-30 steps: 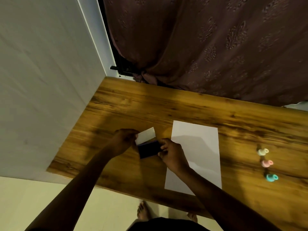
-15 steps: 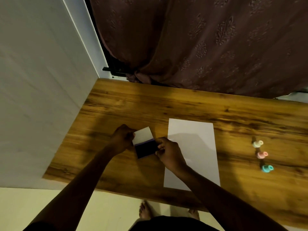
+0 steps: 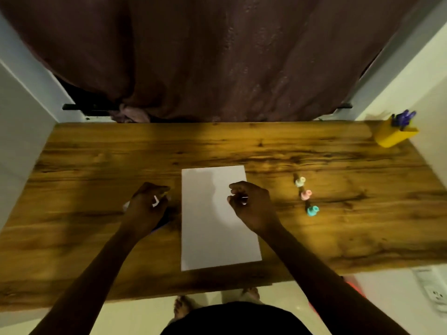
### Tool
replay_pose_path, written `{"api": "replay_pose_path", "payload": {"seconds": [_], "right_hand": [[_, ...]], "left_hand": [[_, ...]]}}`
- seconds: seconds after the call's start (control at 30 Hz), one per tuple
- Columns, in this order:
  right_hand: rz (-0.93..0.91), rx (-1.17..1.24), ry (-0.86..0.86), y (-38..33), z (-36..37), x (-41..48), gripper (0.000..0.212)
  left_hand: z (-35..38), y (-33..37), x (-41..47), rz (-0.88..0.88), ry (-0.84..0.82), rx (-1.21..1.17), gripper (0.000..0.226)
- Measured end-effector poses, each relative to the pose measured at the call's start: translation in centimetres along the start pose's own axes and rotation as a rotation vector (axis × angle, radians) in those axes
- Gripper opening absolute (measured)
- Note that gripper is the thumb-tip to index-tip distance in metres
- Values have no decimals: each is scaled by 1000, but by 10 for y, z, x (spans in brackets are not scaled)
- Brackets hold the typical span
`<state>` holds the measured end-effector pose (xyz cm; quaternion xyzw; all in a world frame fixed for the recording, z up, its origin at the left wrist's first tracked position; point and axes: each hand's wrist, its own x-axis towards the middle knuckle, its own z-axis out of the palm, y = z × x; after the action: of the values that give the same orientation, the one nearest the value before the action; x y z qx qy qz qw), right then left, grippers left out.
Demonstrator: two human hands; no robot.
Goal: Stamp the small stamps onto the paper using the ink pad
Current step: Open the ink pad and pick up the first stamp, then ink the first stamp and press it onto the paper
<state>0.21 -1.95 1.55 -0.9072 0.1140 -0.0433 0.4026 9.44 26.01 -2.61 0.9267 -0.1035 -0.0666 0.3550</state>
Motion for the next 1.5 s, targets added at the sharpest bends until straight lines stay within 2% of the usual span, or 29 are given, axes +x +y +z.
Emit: {"api": "replay_pose_path", "payload": {"seconds": [0.07,0.2,0.37,0.47,0.67,0.73,0.83,0.87,0.93,1.0,1.17,1.3,1.4,1.5], "right_hand": [[31,-97,57,24,-30,5,35],[133,-316,117,77,-86,22,47],[241,-457,70,128,-124,44,53],[221,-478,24,143,-126,54,46],[143,-474,-26,143,-131,63,16],[112,-392,-7,133,-133,62,15],[119,-65,24,100,-125,55,15],[174,74,7,88,-119,51,15],[328,364,-124,64,-107,41,24],[384,490,-249,46,-94,33,28],[336,570,-314,9,-60,24,28],[248,593,-420,-9,-33,24,21],[125,502,-440,-24,-10,27,24],[0,311,-431,-44,19,33,27]], "left_hand": [[22,29,-1,-15,-32,-23,25],[64,76,1,126,-103,-61,25],[106,116,2,173,-150,-78,25],[116,128,2,189,-172,-102,25],[123,140,-1,192,-185,-156,26],[122,144,-2,186,-177,-194,27],[118,153,-4,139,-148,-275,35],[115,156,-5,123,-149,-312,40],[108,161,-6,107,-153,-381,48],[99,163,-9,99,-127,-426,48],[76,145,-20,46,-37,-580,31],[52,114,-37,-26,1,-727,31],[34,81,-52,-105,76,-829,18],[11,36,-71,-170,159,-868,26]]}}
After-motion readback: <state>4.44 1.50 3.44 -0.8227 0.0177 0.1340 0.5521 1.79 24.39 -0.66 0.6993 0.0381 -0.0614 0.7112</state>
